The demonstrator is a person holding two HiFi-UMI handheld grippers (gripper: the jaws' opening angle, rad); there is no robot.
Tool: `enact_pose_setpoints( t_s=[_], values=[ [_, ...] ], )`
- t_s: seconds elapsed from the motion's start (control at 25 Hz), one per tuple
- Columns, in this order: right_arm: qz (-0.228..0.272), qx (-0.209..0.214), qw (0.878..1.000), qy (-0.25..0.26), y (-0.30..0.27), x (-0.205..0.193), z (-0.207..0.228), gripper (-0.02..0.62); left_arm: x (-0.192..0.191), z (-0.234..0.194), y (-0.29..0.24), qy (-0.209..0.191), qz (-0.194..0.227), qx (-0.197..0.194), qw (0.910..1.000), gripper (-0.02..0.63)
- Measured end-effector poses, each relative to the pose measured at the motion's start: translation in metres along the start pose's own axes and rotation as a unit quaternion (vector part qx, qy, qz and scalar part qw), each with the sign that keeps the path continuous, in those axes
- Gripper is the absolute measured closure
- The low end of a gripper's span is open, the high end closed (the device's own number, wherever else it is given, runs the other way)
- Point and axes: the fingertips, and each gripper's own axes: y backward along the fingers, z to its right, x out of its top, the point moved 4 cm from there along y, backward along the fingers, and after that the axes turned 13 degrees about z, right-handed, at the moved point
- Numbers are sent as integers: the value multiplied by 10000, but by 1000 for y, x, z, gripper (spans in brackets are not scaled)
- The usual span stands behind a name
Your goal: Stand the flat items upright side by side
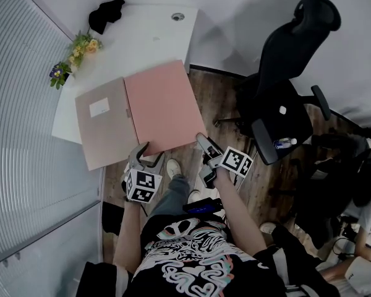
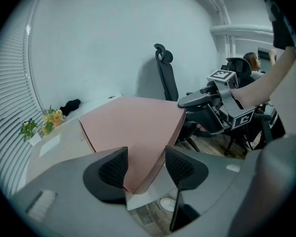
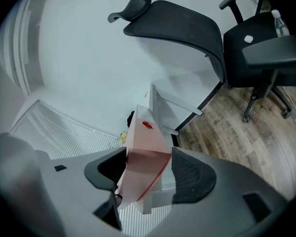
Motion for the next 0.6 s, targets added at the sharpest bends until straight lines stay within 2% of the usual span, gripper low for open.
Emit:
enact_pose_setpoints(
  t_s=[0.16, 0.6],
  values=[
    [38, -17, 9999, 148, 0, 5, -9, 311, 4, -4, -1, 208, 3, -146, 9997, 373],
    [180, 43, 9980, 609, -3, 21, -38, 321, 11, -13, -6, 413, -22, -308, 9987, 376]
  ],
)
